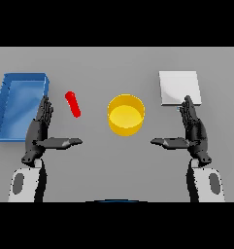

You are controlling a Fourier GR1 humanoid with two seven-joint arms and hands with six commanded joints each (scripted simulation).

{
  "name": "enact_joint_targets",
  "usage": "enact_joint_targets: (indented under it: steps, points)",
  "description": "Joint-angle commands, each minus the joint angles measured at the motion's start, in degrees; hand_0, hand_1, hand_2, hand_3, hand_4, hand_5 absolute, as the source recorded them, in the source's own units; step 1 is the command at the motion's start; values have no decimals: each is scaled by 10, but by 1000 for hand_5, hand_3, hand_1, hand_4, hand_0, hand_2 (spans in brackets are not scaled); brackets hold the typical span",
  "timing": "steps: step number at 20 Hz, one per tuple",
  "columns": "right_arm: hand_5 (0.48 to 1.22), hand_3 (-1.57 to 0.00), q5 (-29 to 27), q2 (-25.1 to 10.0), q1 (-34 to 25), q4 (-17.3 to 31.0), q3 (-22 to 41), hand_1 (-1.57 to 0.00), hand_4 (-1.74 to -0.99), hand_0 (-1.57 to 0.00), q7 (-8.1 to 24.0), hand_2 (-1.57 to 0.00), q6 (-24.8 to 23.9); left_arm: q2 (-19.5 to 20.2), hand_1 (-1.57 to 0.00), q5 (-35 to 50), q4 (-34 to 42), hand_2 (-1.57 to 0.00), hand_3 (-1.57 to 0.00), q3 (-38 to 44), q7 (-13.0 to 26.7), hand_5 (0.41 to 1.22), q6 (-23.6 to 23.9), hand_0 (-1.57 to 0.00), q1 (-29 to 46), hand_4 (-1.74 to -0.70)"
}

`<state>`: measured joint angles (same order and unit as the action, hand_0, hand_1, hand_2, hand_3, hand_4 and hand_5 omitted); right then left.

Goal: Pick up the red beaker and tilt it to pour out 1 green nut into yellow bowl. Pick up the yellow bowl and place it on the metallic measuring scale.

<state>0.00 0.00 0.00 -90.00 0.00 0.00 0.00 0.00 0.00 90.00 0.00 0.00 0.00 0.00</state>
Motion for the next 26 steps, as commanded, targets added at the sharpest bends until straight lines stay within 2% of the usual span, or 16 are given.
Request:
enact_joint_targets:
  steps: [1, 6, 7, 8, 10, 11, 13, 14, 17, 19, 26]
  points:
    - [578, 1, 0, 0, 1, 0, 0, 1, -1071, 1, -1, 1, 0, 0, 1, 0, 2, 1, 1, -1, -2, 660, 0, 1, 3, -1141]
    - [578, 1, 5, 3, 12, -4, 6, 1, -1071, 1, -4, 1, -1, -2, 1, -2, 20, 1, 1, -8, -9, 660, -2, 1, 27, -1141]
    - [578, 1, 69, -21, 23, -26, 29, 1, -1071, 1, -45, 1, -20, 15, 1, -34, 53, 1, 1, -33, -29, 660, -7, 1, 55, -1141]
    - [577, 1, 109, -32, 34, -40, 47, 1, -1072, 1, -63, 1, -29, 21, 1, -59, 85, 1, 1, -54, -33, 660, -8, 1, 76, -1143]
    - [577, 1, 153, -42, 48, -61, 67, 1, -1064, 1, -63, 1, -41, 33, 1, -74, 122, 1, 1, -70, -9, 662, -14, 1, 96, -1142]
    - [581, 1, 160, -41, 47, -62, 69, 1, -1071, 1, -58, 1, -44, 39, 1, -80, 143, 1, 1, -76, -5, 660, -15, 1, 108, -1138]
    - [592, 1, 151, -42, 51, -76, 71, 1, -1103, 1, -53, 1, -33, 43, 1, -83, 139, 1, 1, -77, 29, 655, -18, 1, 101, -1138]
    - [600, 1, 152, -42, 51, -70, 74, 1, -1118, 1, -50, 1, -30, 44, 1, -83, 139, 1, 1, -79, 34, 652, -20, 1, 98, -1139]
    - [624, 1, 139, -40, 59, -76, 75, 1, -1163, 1, -65, 1, -20, 42, 1, -84, 102, 1, 1, -73, 47, 648, -21, 1, 70, -1136]
    - [626, 1, 122, -41, 51, -77, 68, 1, -1189, 1, -48, 1, -11, 39, 1, -81, 70, 1, 1, -66, 60, 643, -20, 1, 43, -1145]
    - [626, 1, 103, -41, 50, -73, 63, 1, -1229, 1, -55, 1, 2, 44, 1, -77, -91, 1, 1, -28, 22, 637, -24, 1, -78, -1178]
